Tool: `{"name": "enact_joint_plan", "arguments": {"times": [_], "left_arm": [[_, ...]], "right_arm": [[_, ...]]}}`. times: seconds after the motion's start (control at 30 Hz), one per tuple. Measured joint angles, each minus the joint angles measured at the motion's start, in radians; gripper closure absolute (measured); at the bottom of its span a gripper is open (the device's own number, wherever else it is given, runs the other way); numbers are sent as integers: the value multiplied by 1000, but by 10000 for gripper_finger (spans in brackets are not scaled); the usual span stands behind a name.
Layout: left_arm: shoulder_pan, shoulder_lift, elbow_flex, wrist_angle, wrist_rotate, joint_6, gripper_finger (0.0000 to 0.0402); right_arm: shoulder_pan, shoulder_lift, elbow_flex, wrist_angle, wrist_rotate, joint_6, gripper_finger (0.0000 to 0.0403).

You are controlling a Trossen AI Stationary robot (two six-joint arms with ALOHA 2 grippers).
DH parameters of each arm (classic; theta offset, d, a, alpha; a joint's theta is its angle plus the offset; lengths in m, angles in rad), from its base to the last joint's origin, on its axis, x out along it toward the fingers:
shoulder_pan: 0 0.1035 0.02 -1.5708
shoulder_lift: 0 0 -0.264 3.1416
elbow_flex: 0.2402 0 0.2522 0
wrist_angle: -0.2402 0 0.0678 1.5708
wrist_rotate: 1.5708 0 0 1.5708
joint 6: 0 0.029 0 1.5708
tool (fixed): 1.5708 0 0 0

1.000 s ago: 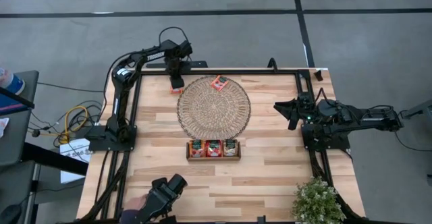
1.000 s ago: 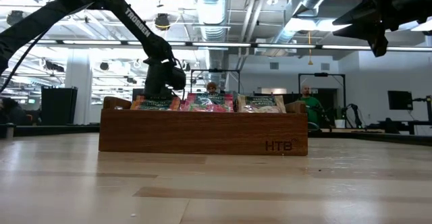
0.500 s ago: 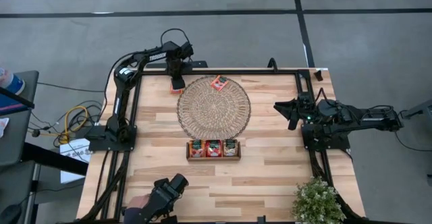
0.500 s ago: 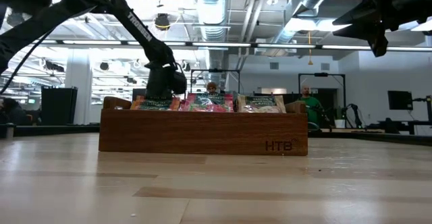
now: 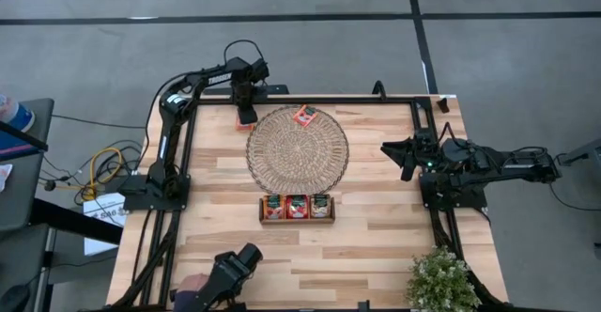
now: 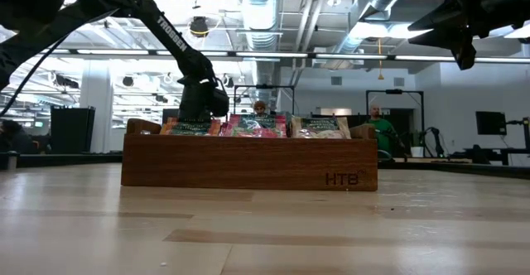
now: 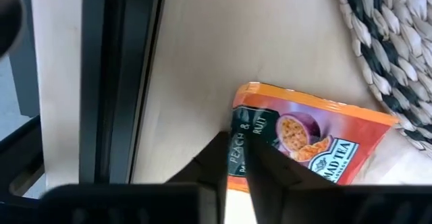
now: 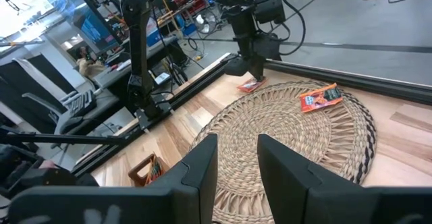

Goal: Pick & Place Tea
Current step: Put the orange tea bag into the left section of the wooden organizer

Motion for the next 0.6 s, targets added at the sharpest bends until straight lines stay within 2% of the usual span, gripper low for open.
{"name": "enact_joint_plan", "arguments": {"times": [0.1, 0.33, 0.6], "left_arm": [[-2, 2, -1, -7, 0, -1, 393], [-8, 3, 15, -31, -46, -2, 401], [-9, 10, 171, -135, -114, -71, 401]], "right_arm": [[0, 0, 0, 0, 0, 0, 305], [0, 0, 0, 0, 0, 0, 305], [0, 0, 0, 0, 0, -1, 305]]}}
